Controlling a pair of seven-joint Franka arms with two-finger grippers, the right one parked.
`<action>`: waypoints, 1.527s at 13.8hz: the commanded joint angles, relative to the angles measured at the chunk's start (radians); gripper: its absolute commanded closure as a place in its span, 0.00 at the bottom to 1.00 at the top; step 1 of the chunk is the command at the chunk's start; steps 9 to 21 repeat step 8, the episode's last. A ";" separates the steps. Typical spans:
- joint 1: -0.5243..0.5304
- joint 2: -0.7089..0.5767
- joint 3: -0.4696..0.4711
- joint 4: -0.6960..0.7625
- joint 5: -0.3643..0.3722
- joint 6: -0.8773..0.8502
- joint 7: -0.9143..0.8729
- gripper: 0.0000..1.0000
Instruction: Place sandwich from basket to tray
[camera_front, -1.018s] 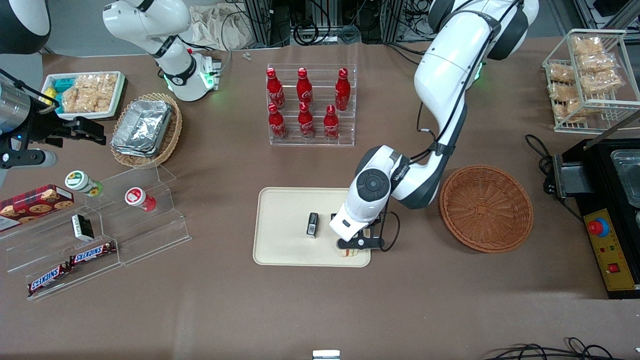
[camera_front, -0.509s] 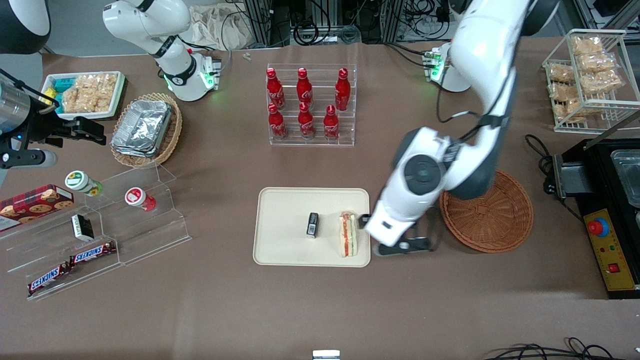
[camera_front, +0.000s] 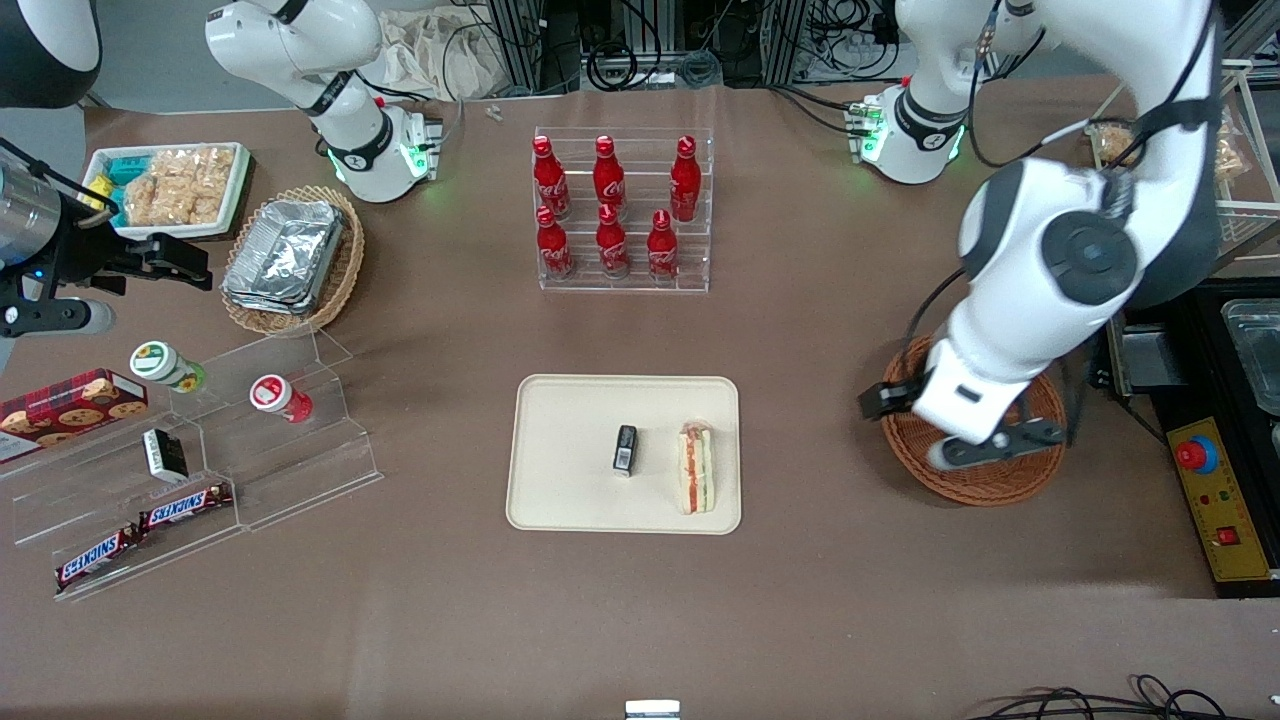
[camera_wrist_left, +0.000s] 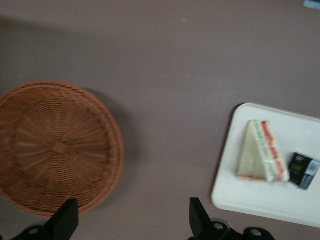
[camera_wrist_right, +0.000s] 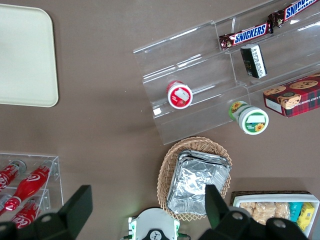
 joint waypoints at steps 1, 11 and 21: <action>0.126 -0.132 -0.013 -0.133 -0.001 -0.025 0.197 0.00; 0.266 -0.088 -0.013 0.003 -0.010 -0.149 0.304 0.00; 0.266 -0.088 -0.013 0.003 -0.010 -0.149 0.304 0.00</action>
